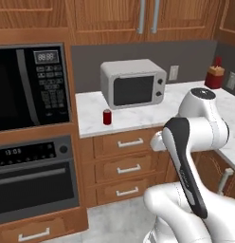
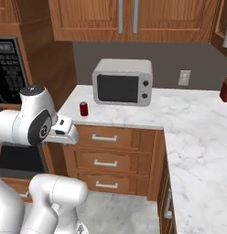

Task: Four empty soda cans are scattered around the kitchen. Gather all the cans and cluster them next to the stove for recycling.

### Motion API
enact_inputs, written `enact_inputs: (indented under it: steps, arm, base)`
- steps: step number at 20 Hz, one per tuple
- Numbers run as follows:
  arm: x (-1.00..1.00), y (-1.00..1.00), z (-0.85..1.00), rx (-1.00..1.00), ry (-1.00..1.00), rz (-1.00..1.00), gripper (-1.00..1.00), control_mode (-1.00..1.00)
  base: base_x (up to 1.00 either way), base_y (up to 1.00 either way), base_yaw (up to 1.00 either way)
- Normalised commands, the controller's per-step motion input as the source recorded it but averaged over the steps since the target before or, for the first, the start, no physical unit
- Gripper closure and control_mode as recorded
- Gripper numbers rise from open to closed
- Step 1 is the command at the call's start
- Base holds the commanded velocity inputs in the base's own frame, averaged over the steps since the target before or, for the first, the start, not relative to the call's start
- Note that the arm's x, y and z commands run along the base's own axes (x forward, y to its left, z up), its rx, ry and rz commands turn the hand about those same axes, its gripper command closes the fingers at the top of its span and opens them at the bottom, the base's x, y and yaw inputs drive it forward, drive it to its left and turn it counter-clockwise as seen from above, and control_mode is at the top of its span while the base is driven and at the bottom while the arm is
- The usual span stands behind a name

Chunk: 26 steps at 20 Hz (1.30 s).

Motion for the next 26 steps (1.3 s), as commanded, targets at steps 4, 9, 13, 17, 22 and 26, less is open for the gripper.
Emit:
enact_inputs:
  steps: [4,9,13,17,22,26]
  arm:
    - [0.0,0.0,0.0,0.0,0.0,0.0,-1.0,1.0]
    - [0.0,0.0,0.0,0.0,0.0,0.0,-1.0,1.0]
    - [0.0,0.0,0.0,0.0,0.0,0.0,-1.0,1.0]
    - [0.0,0.0,0.0,0.0,0.0,0.0,-1.0,1.0]
    - [0.25,0.0,-0.07,0.0,0.01,0.15,-1.0,-1.0]
    - [0.46,-0.05,-0.02,0.01,0.03,0.16,-1.0,-1.0]
  base:
    - [0.6,-0.06,0.09]
    - [0.55,-0.06,0.08]
    - [0.49,-0.11,0.09]
    - [0.35,-0.11,0.11]
    - [0.06,-0.01,0.03]
    - [0.0,0.0,0.0]
